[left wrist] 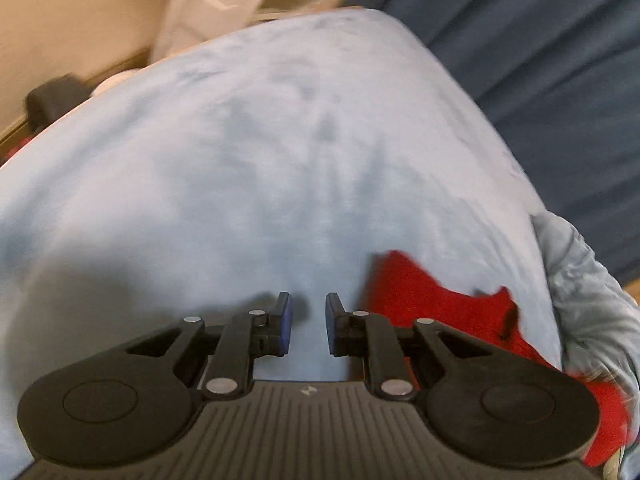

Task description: Fold small clothes

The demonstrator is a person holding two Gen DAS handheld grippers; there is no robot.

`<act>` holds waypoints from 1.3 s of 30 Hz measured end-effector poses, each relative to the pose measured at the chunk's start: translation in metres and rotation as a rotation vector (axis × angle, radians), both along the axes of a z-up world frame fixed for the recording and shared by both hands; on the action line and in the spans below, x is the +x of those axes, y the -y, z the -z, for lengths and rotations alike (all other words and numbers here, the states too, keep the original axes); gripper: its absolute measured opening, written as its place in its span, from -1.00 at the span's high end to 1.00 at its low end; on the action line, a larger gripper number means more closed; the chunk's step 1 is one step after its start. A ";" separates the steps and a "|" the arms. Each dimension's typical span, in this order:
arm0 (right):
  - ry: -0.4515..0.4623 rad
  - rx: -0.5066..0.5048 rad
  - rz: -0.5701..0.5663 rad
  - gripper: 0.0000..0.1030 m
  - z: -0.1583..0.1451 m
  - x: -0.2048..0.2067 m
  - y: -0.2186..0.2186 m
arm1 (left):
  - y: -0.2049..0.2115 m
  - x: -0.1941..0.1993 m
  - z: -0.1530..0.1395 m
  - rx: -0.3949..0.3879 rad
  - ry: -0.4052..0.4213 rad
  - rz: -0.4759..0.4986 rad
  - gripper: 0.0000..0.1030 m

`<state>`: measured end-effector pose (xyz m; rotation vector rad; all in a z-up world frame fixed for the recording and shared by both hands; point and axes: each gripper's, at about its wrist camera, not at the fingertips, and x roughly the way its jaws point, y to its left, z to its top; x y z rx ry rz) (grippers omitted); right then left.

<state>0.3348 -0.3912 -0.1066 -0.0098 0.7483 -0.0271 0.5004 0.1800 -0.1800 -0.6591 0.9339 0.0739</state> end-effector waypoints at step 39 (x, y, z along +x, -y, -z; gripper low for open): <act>0.168 0.304 0.777 -0.12 0.038 -0.003 0.226 | 0.078 -0.105 -0.040 0.345 0.121 0.154 -0.61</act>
